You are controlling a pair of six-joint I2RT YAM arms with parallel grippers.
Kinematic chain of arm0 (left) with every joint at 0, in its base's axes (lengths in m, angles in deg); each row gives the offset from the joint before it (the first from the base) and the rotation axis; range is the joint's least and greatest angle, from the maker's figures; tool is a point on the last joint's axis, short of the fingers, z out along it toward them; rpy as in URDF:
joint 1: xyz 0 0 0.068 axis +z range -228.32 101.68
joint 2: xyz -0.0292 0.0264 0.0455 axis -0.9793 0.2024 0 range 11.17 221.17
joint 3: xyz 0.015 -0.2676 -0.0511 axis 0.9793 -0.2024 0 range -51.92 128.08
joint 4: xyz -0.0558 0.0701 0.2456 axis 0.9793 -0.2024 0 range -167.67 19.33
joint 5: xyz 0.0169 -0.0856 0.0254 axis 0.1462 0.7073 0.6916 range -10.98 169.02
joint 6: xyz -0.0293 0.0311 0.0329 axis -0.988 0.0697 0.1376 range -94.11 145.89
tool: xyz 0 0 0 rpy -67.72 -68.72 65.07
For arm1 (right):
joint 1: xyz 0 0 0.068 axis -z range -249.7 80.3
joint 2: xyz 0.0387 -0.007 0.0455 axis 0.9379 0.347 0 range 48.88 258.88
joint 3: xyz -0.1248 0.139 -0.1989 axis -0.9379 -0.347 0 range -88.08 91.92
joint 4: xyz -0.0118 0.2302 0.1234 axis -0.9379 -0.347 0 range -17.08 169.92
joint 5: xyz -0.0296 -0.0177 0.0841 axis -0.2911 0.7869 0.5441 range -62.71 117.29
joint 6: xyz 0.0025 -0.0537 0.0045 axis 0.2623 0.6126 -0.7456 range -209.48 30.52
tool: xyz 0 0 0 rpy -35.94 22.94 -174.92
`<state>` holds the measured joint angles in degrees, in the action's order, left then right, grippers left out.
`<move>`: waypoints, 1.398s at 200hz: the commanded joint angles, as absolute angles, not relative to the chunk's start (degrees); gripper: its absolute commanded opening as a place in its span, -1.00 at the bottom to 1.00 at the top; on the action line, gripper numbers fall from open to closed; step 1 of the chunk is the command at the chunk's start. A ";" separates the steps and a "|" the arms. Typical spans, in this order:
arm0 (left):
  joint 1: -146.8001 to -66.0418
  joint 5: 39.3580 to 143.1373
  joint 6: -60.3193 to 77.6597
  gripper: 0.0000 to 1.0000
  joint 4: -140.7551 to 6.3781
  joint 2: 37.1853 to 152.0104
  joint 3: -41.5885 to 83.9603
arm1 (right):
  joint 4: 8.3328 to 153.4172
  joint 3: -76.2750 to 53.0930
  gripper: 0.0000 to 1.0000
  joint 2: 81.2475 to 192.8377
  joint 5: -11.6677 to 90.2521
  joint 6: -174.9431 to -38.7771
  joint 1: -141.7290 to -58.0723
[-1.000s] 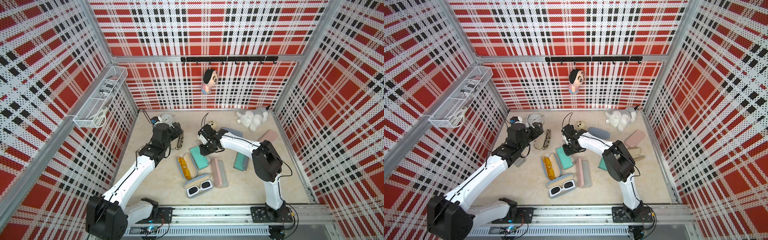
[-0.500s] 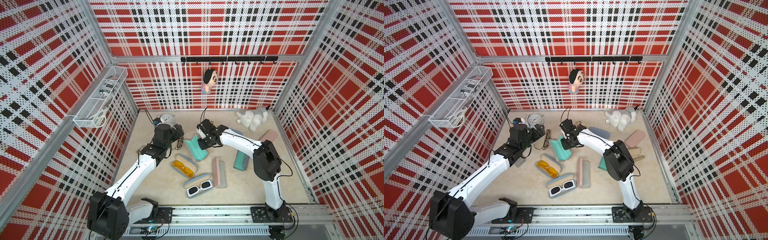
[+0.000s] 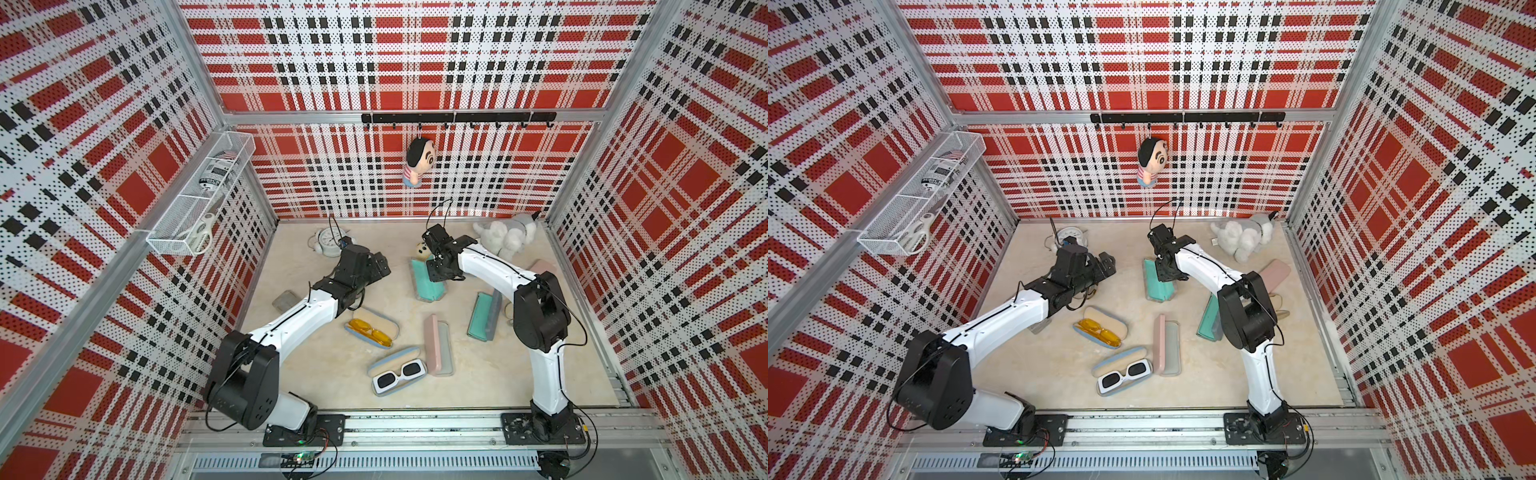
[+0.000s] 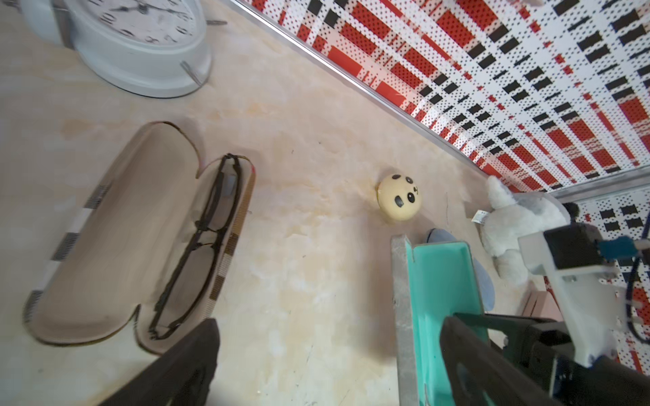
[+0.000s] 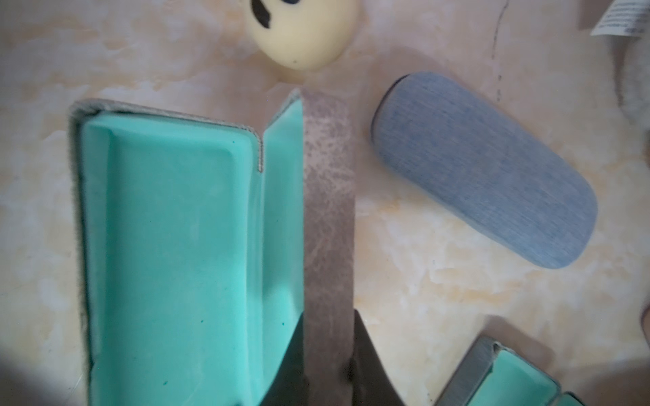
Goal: Close the glasses case
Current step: Place the glasses case at the center of the board.
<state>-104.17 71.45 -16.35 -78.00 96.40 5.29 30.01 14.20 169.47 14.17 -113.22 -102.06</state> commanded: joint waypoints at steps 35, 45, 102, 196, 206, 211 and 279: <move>-107.69 73.81 -16.41 0.97 -75.07 105.88 12.36 | 26.85 19.91 -0.58 174.90 10.78 -114.38 -101.78; -108.06 74.10 -16.36 0.97 -74.91 107.30 13.06 | 26.75 19.82 -0.53 174.91 10.79 -114.52 -101.69; -108.93 75.52 -16.14 0.98 -73.76 112.25 15.44 | 27.29 17.17 -0.13 171.11 11.05 -115.71 -101.69; -111.08 82.43 -14.83 -0.92 -73.53 123.71 22.80 | 30.60 10.95 -0.93 157.34 12.28 -115.58 -99.21; -111.35 83.13 -14.80 -0.97 -73.66 124.69 23.14 | 31.43 9.88 -0.99 157.09 12.87 -115.67 -98.32; -111.41 83.47 -14.72 -0.99 -73.68 125.04 23.22 | 32.04 9.17 -1.00 157.00 13.43 -115.62 -97.94; -111.46 84.81 -14.89 -1.00 -74.63 127.27 21.96 | 36.07 6.96 -1.00 161.30 21.17 -115.29 -95.92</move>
